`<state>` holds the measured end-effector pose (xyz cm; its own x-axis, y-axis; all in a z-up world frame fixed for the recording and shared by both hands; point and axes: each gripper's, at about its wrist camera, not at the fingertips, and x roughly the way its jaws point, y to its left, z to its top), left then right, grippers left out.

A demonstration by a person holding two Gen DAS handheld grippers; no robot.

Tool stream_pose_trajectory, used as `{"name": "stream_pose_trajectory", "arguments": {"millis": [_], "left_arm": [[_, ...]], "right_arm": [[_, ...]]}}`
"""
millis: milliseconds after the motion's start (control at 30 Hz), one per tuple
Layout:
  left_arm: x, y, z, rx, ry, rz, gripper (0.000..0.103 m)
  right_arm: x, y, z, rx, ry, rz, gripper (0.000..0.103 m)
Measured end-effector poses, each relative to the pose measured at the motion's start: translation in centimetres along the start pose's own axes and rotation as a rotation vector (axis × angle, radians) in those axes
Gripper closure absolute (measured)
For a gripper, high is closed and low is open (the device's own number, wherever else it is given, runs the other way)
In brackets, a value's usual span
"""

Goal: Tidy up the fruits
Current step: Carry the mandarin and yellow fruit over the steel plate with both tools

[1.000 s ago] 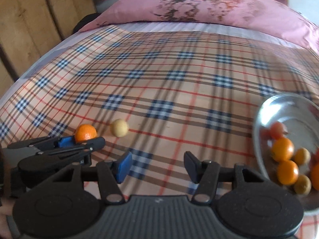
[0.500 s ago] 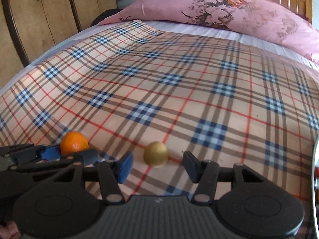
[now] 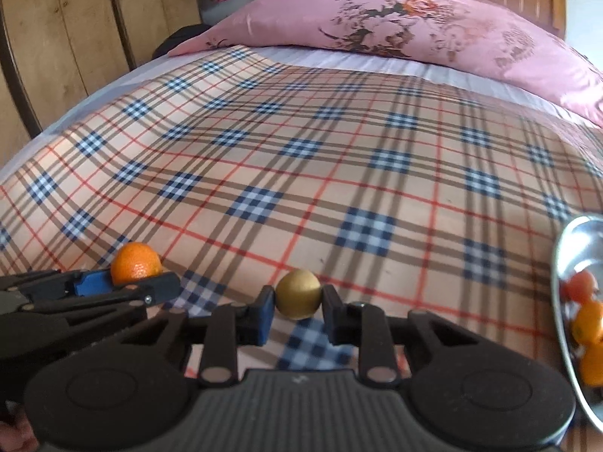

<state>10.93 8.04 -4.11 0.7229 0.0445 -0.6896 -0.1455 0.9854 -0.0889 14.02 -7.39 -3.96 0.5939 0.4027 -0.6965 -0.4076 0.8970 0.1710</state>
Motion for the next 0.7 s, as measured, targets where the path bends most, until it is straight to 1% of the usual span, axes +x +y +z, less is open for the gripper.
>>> {"name": "stream_pose_trajectory", "arguments": {"millis": [233,300,367,433,500,567,700], "left_arm": [[-2.9,-2.8,-0.5,0.030,-0.016,-0.022,0.066],[-3.7,-3.5,-0.8,0.025,-0.012,-0.040,0.066],[-4.6,-4.5,-1.3,0.039,-0.016,-0.046,0.066],[-5.4,-5.2,-1.6,0.055,-0.018,-0.055,0.066],[-6.2,-6.0,-2.0,0.067,-0.021,-0.062,0.065],[-7.0,-6.8,-2.3,0.076,-0.026,-0.070,0.065],[-8.4,-8.4,-2.8,0.096,-0.034,-0.085,0.065]], "right_arm": [[-4.4,-1.0,-1.0,0.039,-0.030,-0.040,0.078],[-5.7,-1.3,-1.6,0.046,-0.044,-0.068,0.078],[-7.0,-1.9,-2.2,0.085,-0.050,-0.069,0.078],[-8.1,-2.3,-2.9,0.096,-0.054,-0.075,0.078],[-9.1,-2.6,-3.5,0.103,-0.061,-0.099,0.078],[-10.1,-3.1,-4.1,0.128,-0.062,-0.099,0.078],[-11.8,-3.7,-5.4,0.129,-0.073,-0.128,0.078]]}}
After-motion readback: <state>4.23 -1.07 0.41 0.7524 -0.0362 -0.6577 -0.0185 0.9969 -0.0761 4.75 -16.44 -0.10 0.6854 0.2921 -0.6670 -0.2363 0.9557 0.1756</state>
